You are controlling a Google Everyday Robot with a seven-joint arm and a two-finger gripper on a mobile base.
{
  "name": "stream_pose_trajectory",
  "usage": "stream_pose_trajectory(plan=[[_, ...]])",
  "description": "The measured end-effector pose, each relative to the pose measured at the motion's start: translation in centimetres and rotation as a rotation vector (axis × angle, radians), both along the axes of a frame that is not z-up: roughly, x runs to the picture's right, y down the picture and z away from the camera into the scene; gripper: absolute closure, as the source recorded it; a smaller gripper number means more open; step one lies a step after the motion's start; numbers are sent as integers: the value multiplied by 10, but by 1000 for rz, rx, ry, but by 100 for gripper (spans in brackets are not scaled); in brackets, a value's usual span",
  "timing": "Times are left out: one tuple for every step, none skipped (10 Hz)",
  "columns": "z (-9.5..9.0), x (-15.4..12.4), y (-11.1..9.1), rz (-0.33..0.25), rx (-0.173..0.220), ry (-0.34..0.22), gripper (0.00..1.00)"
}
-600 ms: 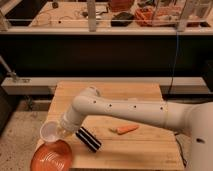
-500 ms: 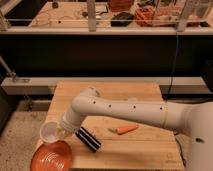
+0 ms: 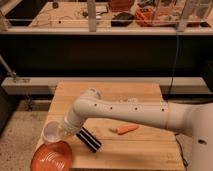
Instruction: Place the ceramic cup in the ceramic bowl
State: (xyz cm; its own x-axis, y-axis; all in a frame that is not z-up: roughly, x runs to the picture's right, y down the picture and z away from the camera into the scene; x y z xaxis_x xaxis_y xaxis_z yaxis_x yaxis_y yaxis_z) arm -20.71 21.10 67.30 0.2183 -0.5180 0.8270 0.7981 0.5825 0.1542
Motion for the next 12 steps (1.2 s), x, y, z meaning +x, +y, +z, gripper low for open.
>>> stream_pose_trajectory(plan=[[-1,-1,-1,1,13,-4,100],[-5,-3,-4,-2,33,-16,100],[-17,-8,-11,-9,67,-34,100],[-29,-10,-20,-15,96,-45,100],[-41,-13,-29,-18,124,-54,100],[-52,-15,-35,-25,151,-69,100],[-63,-19,-39,-38,170,-99,100],[-66,-23,-38,-51,160,-130,100],[-67,-26,-34,-68,136,-162,100],[-68,-28,-30,-76,109,-192,100],[-68,-29,-23,-84,53,-233,100],[-68,-28,-18,-90,12,-254,100]])
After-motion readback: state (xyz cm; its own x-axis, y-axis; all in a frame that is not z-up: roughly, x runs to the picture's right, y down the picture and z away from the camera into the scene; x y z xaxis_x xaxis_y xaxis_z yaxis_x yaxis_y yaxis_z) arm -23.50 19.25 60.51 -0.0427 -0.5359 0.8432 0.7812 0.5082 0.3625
